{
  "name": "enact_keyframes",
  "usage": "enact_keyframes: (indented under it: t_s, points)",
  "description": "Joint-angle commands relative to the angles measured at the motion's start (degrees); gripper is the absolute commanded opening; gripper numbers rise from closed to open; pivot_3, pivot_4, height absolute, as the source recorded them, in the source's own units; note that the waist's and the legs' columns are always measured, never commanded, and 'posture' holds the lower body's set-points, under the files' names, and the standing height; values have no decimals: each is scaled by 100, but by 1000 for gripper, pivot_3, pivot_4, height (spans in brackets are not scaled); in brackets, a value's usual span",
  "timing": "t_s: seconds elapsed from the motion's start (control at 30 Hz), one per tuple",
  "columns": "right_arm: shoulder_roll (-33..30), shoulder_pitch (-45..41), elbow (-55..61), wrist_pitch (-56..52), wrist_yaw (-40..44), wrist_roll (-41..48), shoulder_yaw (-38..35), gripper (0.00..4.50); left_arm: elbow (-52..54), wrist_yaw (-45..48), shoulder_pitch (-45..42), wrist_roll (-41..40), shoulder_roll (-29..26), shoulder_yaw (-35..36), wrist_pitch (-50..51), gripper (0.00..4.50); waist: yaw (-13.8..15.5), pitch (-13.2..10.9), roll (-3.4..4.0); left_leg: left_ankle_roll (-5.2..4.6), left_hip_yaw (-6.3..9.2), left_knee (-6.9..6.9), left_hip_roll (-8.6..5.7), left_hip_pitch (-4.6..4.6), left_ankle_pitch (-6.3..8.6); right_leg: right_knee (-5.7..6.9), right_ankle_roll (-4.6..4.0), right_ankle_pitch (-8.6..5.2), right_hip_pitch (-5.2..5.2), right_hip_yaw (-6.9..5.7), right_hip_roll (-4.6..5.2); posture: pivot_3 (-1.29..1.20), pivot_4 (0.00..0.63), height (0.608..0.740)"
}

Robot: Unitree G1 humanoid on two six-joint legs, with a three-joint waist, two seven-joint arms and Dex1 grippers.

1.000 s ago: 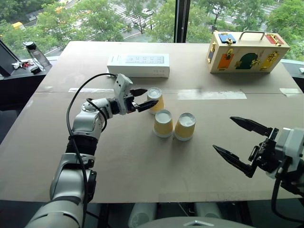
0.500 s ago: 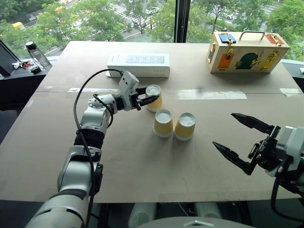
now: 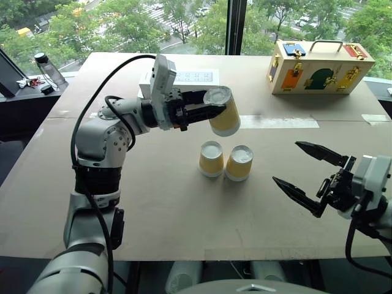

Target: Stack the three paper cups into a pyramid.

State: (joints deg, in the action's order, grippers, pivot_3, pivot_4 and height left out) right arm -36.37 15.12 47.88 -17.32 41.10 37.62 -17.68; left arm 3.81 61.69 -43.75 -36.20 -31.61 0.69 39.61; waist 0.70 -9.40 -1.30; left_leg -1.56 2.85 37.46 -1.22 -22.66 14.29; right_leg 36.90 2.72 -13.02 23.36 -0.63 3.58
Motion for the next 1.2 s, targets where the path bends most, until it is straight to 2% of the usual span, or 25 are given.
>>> enact_keyframes:
  t_s: [0.03, 0.13, 0.23, 0.47, 0.67, 0.93, 1.0, 1.1, 1.2]
  points:
    - [38, 146, 38, 249, 116, -49, -77, 4500, 274, 136, 57, 19, -107, -111, -89, 2239, -1, 0, 0, 0, -2, 0, 0, 0, 0, 0, 0, 0, 0, 2, 0, 0, 150, 740]
    - [39, 260, -48, 359, 224, -59, -157, 4500, 234, 207, 75, 84, -161, -184, -152, 2239, -3, 0, 0, 0, -4, 1, -1, 0, 0, 0, 0, 0, 0, 4, 0, 0, 150, 740]
    - [-121, 286, -486, 498, 672, 145, -489, 4500, 283, 364, 159, 154, -251, -318, -173, 2239, -3, 0, 0, 0, -6, 1, -1, 0, 0, -1, 0, 0, 0, 5, 0, 0, 150, 740]
    - [-435, -140, -1234, 549, 1301, 538, -834, 4500, 339, 407, 275, 274, -294, -467, -268, 2239, -3, 0, 0, -1, -7, 2, 0, 1, 0, -2, 0, 0, -1, 6, 0, 0, 150, 740]
    - [-597, -429, -1401, 435, 1391, 616, -777, 4500, 254, 389, 180, 358, -225, -537, -364, 2239, 0, 0, 0, -1, -7, 2, 0, 1, 0, -1, 0, 0, -1, 6, 1, 0, 150, 740]
    - [-642, -373, -1265, 330, 1324, 637, -812, 4500, 220, 541, 154, 280, -167, -573, -303, 2239, 3, 0, 0, -1, -8, 2, 0, 0, 0, -2, 0, 0, -1, 6, 1, 0, 150, 740]
    - [-648, -352, -1228, 309, 1307, 633, -814, 4500, 218, 546, 136, 282, -146, -567, -271, 3276, 0, 0, 0, -1, -8, 3, 0, 0, 0, -2, 0, 0, -1, 7, 1, 0, 150, 740]
    - [-655, -339, -1179, 265, 1288, 639, -815, 4500, 227, 497, 118, 265, -96, -494, -282, 4449, 1, 0, 0, -1, -7, 3, 0, 0, 0, -2, 0, 0, -1, 6, 1, 0, 150, 740]
    - [-665, -312, -1137, 226, 1283, 673, -829, 4500, 358, 415, 179, 158, -70, -278, -364, 4449, 1, 0, 0, -1, -7, 3, 0, 0, 0, -1, 0, 0, -1, 6, 1, 0, 150, 740]
